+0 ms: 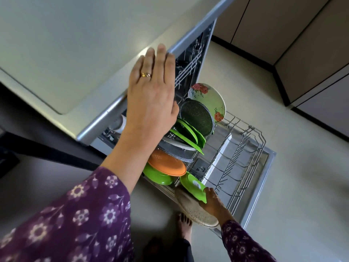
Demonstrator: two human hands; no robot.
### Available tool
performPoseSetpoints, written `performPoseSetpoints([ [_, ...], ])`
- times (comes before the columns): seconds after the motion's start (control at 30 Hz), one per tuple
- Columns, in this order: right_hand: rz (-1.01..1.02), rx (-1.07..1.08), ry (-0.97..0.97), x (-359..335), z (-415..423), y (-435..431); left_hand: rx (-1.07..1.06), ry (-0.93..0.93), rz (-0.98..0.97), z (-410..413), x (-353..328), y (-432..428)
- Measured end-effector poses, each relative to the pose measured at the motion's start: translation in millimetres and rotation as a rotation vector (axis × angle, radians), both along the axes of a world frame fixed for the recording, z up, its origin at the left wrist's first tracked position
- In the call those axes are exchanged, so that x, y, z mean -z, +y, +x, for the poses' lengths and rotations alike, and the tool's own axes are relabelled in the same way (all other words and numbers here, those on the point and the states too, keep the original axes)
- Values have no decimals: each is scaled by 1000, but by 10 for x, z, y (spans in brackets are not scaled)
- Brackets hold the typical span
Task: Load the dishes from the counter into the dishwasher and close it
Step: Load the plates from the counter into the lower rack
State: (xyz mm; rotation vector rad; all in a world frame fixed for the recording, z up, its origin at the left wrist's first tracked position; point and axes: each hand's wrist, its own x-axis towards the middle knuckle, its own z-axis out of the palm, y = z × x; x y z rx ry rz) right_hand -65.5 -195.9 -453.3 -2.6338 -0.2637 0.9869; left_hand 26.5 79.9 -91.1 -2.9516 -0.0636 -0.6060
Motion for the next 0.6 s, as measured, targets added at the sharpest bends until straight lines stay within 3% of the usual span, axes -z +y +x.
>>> performPoseSetpoints([
  [0.2,77,9,-34,-807,162,238,34,189,-92,-54,-199,16],
  [0.37,236,-28,-97,-1729,284,611,109,345,-278,-112,-519,126],
  [0.6,425,-84,-242,-3189,349,1146,30,371,-489,-679,-1105,370],
])
